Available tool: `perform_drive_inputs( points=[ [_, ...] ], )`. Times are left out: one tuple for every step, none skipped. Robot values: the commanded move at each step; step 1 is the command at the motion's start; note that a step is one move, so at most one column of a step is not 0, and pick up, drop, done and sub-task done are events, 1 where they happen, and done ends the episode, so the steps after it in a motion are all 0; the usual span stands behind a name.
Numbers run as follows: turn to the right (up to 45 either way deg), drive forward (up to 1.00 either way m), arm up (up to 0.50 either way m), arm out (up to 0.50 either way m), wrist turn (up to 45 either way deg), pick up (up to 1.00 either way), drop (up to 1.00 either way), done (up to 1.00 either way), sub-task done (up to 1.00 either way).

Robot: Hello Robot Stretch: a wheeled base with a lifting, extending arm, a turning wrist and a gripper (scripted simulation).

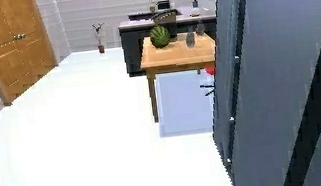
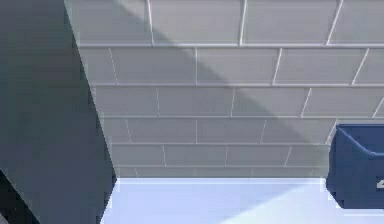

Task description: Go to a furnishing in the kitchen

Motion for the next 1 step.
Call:
perform_drive_inputs(
  points=[
    [0.0, 1.00, 0.00, 0.00, 0.0, 0.00, 0.00, 0.00, 0.00]
  ],
)
